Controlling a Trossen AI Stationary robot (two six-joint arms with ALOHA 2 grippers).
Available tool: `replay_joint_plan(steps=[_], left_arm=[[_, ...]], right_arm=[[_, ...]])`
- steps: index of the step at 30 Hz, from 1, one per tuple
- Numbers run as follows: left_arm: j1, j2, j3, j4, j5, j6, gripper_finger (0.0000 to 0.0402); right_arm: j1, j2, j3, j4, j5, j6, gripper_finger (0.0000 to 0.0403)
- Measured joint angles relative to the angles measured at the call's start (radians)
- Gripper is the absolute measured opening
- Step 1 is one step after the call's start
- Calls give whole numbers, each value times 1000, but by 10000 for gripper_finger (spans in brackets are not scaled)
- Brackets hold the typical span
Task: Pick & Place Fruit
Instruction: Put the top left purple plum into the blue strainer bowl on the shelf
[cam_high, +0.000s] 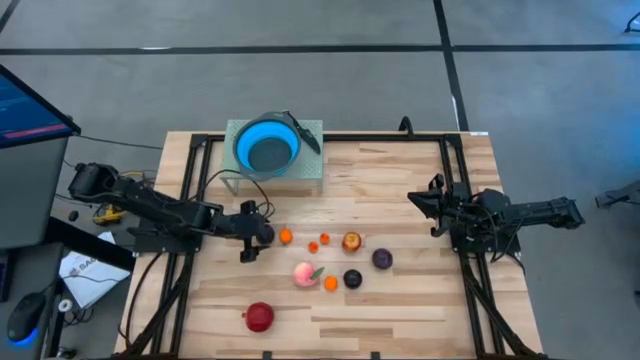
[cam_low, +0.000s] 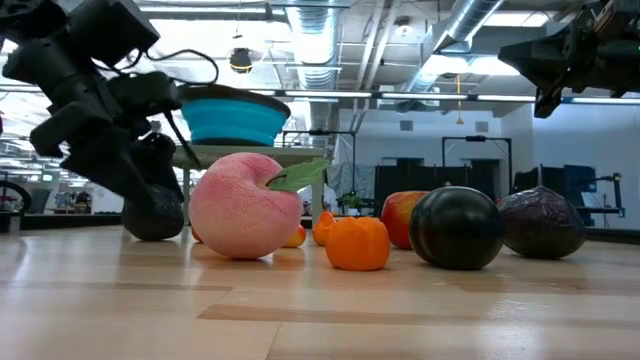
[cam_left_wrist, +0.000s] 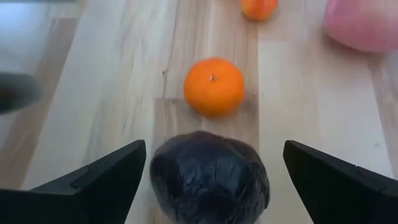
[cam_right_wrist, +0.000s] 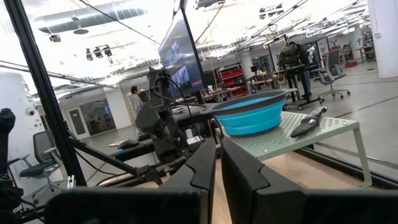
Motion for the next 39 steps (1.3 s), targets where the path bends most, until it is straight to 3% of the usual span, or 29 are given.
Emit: replay_joint_plan(steps=[6,12,20,32,39], left_arm=[[0,103,0,121,9,0,377],[0,171,0,122,42,0,377],[0,152,0,125,37,7,361],[0,152,8,120,13,2,274],[0,152,126,147,45,-110,277]], right_arm=[[0,0,0,0,0,0,21],[0,0,0,0,0,0,21],[0,0,0,0,0,0,21],[0,0,0,0,0,0,21],[0,0,0,0,0,0,21]])
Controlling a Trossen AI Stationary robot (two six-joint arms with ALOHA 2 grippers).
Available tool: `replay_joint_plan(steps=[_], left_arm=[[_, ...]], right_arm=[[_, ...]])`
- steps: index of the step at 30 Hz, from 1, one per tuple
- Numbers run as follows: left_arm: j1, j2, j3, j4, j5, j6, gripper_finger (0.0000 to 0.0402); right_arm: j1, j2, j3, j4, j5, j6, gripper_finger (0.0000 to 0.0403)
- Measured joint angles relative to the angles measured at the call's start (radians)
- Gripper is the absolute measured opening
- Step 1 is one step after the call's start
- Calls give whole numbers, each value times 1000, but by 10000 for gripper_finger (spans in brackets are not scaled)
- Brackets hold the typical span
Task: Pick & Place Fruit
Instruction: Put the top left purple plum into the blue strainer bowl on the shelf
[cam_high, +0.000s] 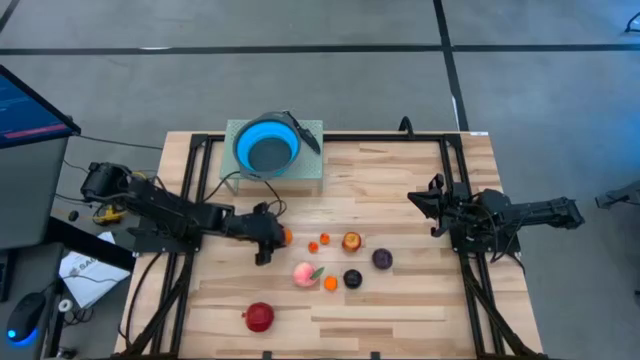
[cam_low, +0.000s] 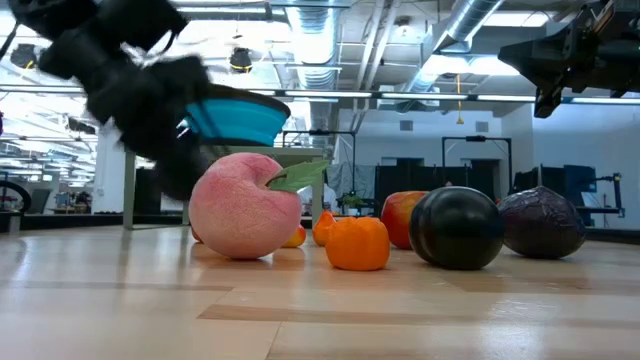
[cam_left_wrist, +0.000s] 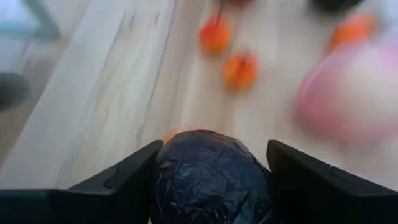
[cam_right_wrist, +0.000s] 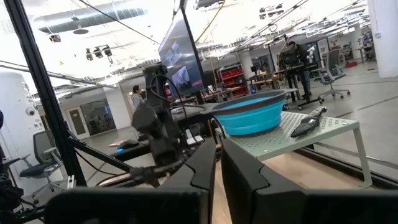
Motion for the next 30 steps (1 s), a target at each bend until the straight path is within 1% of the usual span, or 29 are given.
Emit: replay_joint_plan(steps=[2,5,8,12,17,24,30], left_arm=[[-1,0,41,37,38,-8,281],[-5,0,102,145,75,-8,283],[-3,0,156,270,82,7,281],[19,0,230,413,82,89,278],[60,0,291,420,81,161,280],[72,0,292,409,80,165,281],[48,0,292,304,80,163,280]], right_arm=[[0,0,0,0,0,0,21],[0,0,0,0,0,0,21],[0,0,0,0,0,0,21],[0,0,0,0,0,0,21],[0,0,0,0,0,0,21],[0,0,0,0,0,0,21],[0,0,0,0,0,0,21]])
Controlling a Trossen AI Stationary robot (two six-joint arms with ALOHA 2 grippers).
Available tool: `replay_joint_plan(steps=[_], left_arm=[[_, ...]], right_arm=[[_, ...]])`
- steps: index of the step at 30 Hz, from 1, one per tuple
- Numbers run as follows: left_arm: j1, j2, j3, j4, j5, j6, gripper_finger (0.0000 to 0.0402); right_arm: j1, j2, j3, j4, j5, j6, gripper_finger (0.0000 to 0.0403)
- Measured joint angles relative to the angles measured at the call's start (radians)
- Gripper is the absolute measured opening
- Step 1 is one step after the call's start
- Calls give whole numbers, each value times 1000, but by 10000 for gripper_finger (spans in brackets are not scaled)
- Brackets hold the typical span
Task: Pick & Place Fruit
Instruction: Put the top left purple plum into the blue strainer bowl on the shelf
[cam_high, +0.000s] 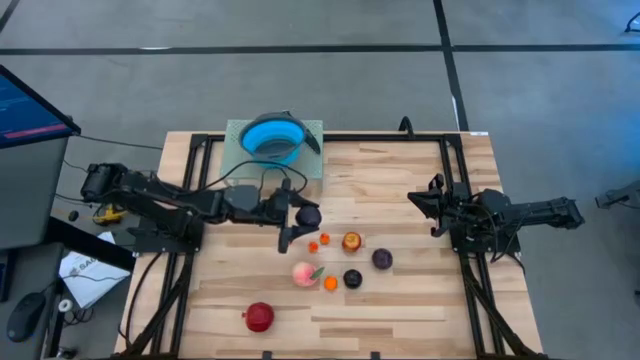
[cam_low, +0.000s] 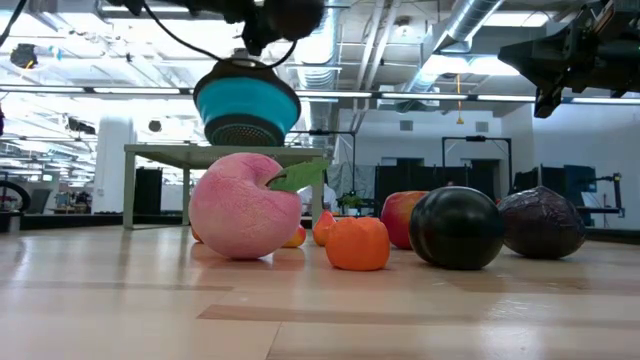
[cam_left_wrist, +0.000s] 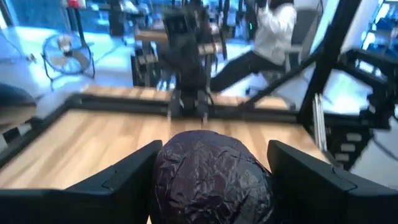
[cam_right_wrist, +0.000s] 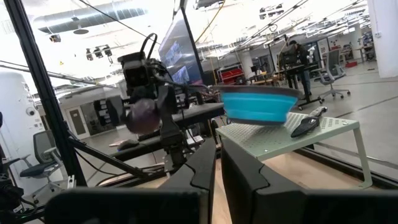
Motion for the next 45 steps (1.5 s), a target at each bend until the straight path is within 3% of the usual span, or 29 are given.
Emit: replay_joint_plan(steps=[20,33,38,41,45], left_arm=[[-68,0,-1,-420,-72,-58,278],[-68,0,-1,-670,38,-141,278],[-67,0,-1,-866,190,-228,278],[-67,0,-2,-973,387,-329,278],[-74,0,-2,-974,693,-513,278]], right_arm=[[0,0,0,0,0,0,21],[0,0,0,1,-1,0,21],[0,0,0,1,-1,0,21],[0,0,0,1,-1,1,21],[-1,0,0,1,-1,0,21]])
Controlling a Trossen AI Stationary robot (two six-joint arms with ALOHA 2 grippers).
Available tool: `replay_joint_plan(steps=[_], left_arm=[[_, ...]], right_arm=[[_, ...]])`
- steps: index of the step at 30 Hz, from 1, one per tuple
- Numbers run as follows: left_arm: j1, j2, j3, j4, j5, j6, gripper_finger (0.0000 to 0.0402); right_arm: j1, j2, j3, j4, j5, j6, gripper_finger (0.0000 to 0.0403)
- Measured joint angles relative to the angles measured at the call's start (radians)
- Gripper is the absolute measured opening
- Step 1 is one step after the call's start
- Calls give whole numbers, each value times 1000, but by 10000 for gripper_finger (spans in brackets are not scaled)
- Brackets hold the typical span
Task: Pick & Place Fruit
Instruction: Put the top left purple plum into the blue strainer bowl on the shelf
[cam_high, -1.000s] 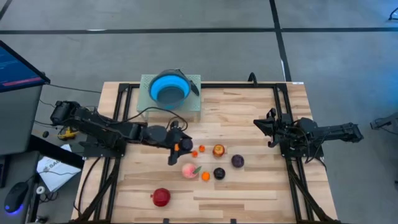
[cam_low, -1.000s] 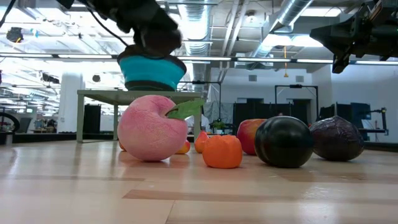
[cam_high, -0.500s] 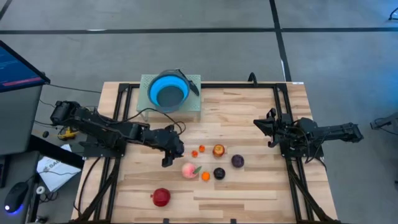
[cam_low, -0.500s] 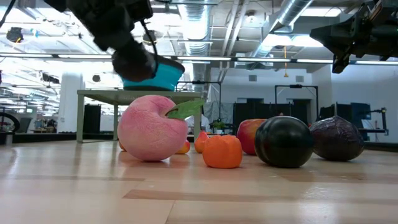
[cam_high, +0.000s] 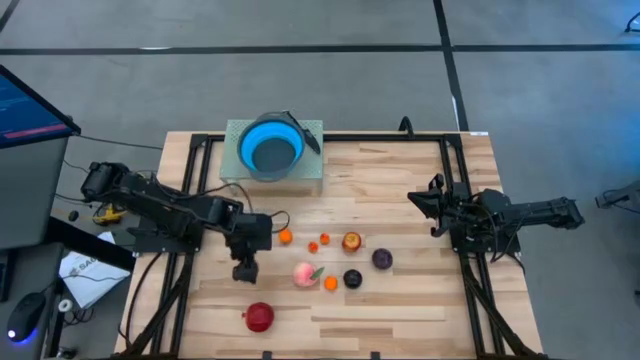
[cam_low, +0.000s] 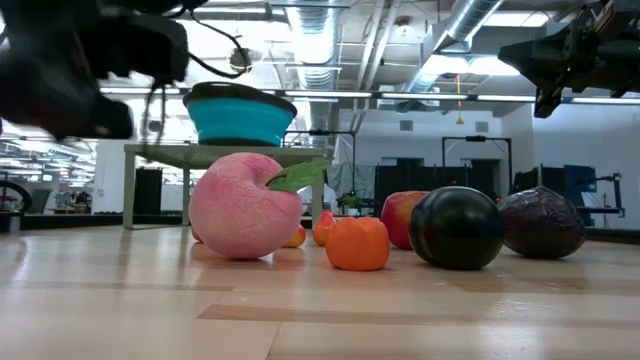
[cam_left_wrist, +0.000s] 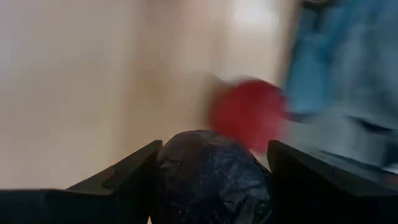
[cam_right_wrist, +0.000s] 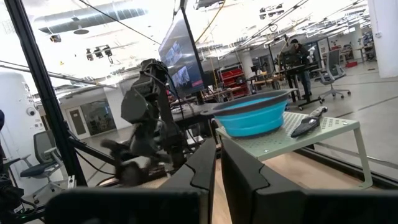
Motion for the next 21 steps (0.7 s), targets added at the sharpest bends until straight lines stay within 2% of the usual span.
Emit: replay_joint_plan(steps=[3,5,8,11,14,17,19,21], left_arm=[[-26,0,0,66,143,-125,278],[-44,0,0,181,186,-175,278],[-55,0,0,465,188,-203,278],[-44,0,0,814,112,-173,278],[-18,0,0,1153,36,-58,278],[4,0,0,1436,-47,161,278],[19,-10,0,1528,-81,320,278],[40,-51,0,1493,-150,451,278]], right_arm=[[-6,0,0,0,0,-1,21],[-12,0,0,0,0,-1,21],[-16,0,0,0,0,-1,21],[-16,0,0,0,0,-1,21],[-16,0,0,0,0,-1,21],[-16,0,0,0,0,-1,21],[-16,0,0,1,0,-1,21],[-16,0,0,5,0,-1,21]])
